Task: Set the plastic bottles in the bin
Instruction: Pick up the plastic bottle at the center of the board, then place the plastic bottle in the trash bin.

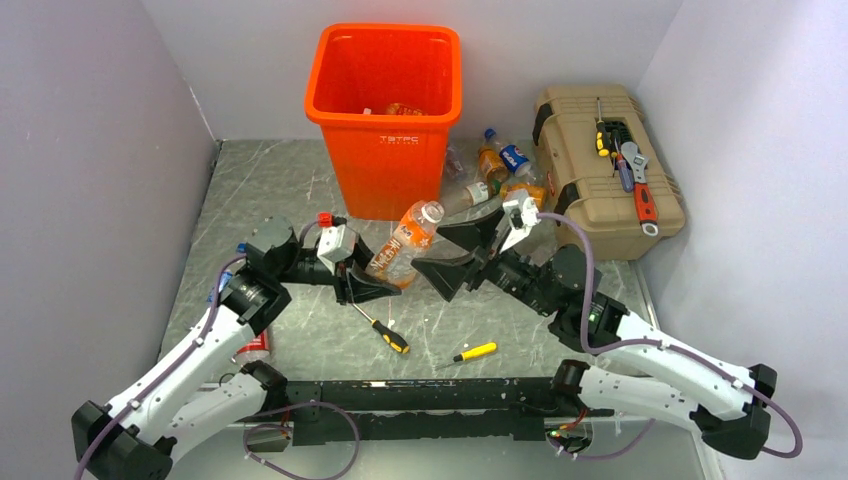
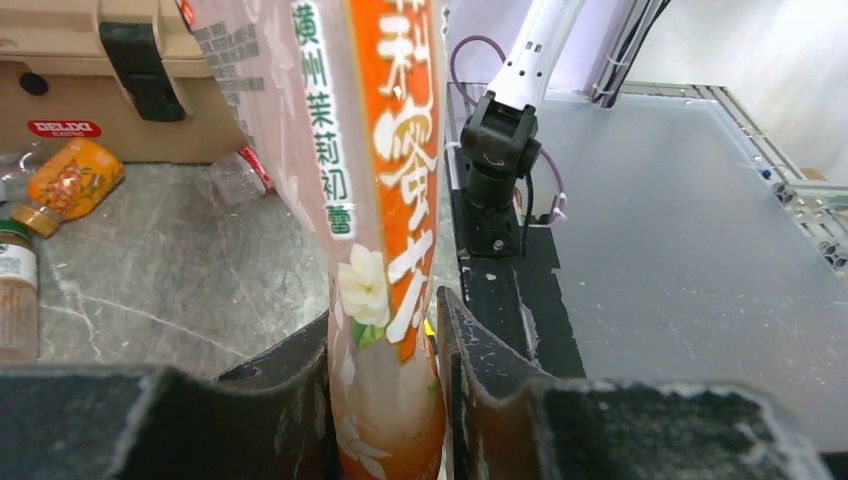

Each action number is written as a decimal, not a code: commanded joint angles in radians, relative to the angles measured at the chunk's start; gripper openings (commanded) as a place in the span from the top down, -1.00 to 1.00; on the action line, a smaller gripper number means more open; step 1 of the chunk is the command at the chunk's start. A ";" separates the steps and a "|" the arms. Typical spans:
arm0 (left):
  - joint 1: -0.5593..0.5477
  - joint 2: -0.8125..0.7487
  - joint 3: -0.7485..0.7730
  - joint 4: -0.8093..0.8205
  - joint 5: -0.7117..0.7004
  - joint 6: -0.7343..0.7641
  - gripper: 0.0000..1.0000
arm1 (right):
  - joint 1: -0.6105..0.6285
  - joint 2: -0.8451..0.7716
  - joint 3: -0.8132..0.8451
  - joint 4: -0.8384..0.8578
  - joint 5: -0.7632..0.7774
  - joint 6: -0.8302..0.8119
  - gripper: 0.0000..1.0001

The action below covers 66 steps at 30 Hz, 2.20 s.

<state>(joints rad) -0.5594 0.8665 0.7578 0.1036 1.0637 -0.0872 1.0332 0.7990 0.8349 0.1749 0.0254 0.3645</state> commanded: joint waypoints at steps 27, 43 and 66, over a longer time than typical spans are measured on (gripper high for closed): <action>-0.028 -0.044 0.023 -0.055 -0.143 0.121 1.00 | 0.000 0.149 0.353 -0.131 0.121 0.090 -0.50; -0.031 -0.049 0.033 -0.083 -0.209 0.130 1.00 | -0.008 0.151 0.403 -0.256 0.181 -0.054 1.00; -0.033 -0.141 0.028 -0.115 -0.435 0.133 -0.99 | -0.012 0.224 0.742 -0.286 0.233 -0.218 1.00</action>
<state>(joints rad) -0.5907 0.7521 0.7593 -0.0277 0.7193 0.0509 1.0267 1.0199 1.4479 -0.1898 0.2333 0.1955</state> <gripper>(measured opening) 0.994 0.357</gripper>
